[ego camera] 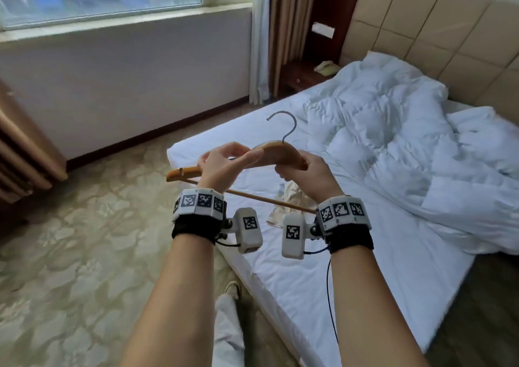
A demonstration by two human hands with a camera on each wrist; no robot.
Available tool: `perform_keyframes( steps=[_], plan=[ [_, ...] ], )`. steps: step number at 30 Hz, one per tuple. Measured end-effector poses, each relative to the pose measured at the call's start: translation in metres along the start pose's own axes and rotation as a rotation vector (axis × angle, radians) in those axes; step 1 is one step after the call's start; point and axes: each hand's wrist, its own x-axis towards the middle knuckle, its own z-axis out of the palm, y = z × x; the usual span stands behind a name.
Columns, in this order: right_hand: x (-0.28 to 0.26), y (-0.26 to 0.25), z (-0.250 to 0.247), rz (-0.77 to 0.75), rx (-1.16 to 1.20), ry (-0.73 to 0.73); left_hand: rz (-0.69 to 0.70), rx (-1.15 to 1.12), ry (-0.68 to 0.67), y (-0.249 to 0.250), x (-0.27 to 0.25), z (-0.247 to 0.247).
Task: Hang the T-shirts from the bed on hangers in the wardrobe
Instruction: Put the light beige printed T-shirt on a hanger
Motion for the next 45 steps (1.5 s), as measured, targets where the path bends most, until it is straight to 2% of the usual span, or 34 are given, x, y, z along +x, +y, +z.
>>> perform_keyframes(
  steps=[7, 12, 18, 23, 27, 32, 35, 40, 45],
  plan=[
    [0.127, 0.029, -0.01, 0.148, 0.028, 0.127, -0.027, 0.011, -0.248, -0.033, 0.158, 0.052],
    [0.196, 0.053, -0.019, 0.264, 0.056, 0.254, -0.047, -0.042, -0.401, -0.049, 0.241, 0.09],
    [0.237, 0.108, -0.025, 0.442, 0.069, 0.361, -0.117, -0.027, -0.658, -0.075, 0.299, 0.148],
    [0.258, 0.159, -0.028, 0.551, 0.091, 0.44, -0.163, 0.041, -0.794, -0.107, 0.327, 0.202],
    [0.268, 0.199, -0.035, 0.619, 0.067, 0.423, -0.276, 0.043, -0.754, -0.132, 0.343, 0.229],
    [0.286, 0.255, -0.037, 0.751, 0.114, 0.399, -0.773, -0.037, -0.77, -0.174, 0.356, 0.257],
    [0.3, 0.281, -0.032, 0.834, 0.247, 0.408, -0.955, -0.095, -0.728, -0.197, 0.36, 0.276],
    [0.312, 0.328, -0.025, 0.94, 0.306, 0.431, -1.061, -0.003, -0.534, -0.248, 0.369, 0.309],
    [0.315, 0.369, -0.018, 1.005, 0.271, 0.418, -1.1, 0.088, -0.583, -0.305, 0.376, 0.348]
  ],
)
